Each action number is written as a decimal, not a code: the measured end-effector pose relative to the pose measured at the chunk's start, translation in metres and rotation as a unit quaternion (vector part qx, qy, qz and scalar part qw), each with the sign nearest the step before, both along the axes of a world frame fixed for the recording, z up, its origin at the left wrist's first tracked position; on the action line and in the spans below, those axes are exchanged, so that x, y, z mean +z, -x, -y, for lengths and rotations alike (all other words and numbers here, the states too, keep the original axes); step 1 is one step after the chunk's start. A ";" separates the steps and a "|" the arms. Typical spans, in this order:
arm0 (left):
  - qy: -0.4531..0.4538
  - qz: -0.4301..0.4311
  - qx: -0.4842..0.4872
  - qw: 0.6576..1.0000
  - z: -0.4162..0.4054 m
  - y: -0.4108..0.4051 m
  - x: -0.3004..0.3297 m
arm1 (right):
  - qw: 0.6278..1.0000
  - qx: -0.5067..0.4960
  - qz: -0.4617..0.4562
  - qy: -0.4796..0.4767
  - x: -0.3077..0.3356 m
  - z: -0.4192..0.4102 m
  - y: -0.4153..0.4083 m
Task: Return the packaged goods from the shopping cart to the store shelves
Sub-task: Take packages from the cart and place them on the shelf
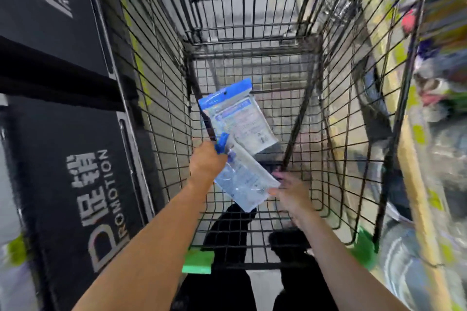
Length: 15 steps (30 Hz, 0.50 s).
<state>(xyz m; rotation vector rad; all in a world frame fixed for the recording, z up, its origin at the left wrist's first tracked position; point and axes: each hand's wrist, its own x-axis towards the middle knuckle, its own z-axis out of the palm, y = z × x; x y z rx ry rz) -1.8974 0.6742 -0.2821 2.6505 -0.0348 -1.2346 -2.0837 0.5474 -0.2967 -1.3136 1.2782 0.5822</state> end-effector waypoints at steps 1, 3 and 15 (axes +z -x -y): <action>0.017 0.002 -0.015 1.000 0.006 -0.006 0.003 | 0.998 0.058 -0.006 0.024 0.002 0.000 -0.003; 0.038 0.010 -0.080 0.996 0.023 -0.018 0.013 | 0.987 0.145 0.003 0.071 0.007 -0.002 -0.005; 0.282 -0.325 0.329 0.841 0.115 -0.020 0.052 | 0.946 -0.052 0.079 0.310 0.050 -0.004 -0.025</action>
